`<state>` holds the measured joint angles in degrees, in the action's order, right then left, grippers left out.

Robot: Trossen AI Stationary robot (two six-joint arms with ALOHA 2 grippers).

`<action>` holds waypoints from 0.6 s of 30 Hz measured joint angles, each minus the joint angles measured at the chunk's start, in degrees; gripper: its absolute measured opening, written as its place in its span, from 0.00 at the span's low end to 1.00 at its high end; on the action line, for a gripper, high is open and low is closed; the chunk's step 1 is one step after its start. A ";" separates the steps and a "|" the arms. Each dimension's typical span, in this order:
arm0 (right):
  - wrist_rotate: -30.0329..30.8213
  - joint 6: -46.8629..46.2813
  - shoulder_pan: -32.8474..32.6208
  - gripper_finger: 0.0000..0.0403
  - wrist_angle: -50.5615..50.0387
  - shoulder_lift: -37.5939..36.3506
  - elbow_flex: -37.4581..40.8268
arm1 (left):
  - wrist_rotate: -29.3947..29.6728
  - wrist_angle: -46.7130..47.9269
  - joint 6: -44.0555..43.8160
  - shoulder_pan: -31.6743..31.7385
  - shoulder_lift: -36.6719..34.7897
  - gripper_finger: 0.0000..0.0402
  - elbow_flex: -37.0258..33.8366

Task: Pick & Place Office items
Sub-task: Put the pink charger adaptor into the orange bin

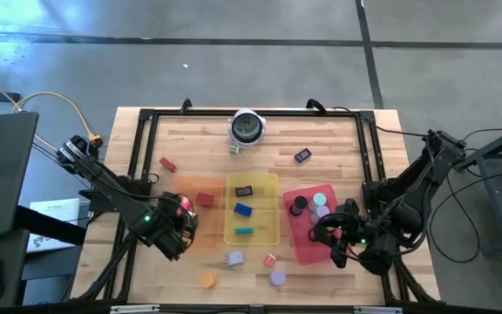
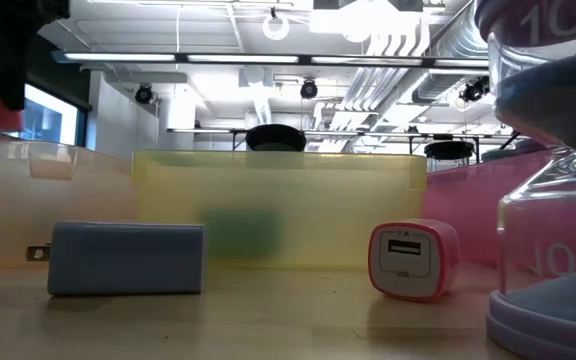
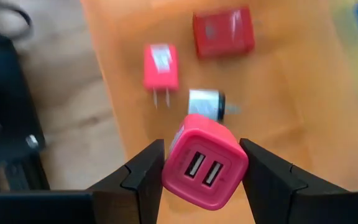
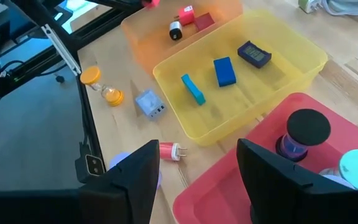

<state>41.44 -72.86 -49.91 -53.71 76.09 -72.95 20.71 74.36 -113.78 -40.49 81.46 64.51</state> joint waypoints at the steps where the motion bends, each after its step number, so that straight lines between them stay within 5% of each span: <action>1: -0.01 0.00 0.02 0.51 0.00 0.00 0.00 | -1.42 -1.13 0.52 -0.02 0.46 0.43 -0.03; 8: -0.03 0.55 0.02 0.51 -0.02 0.00 -0.02 | -12.75 -6.50 7.51 1.31 2.68 0.43 -0.02; 18: -0.17 1.05 0.02 0.51 -0.02 0.00 -0.07 | -19.38 -10.66 23.53 9.85 2.72 0.43 -0.37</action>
<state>41.27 -71.82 -49.89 -53.74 76.09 -73.01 1.33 63.70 -90.26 -30.64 84.18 64.14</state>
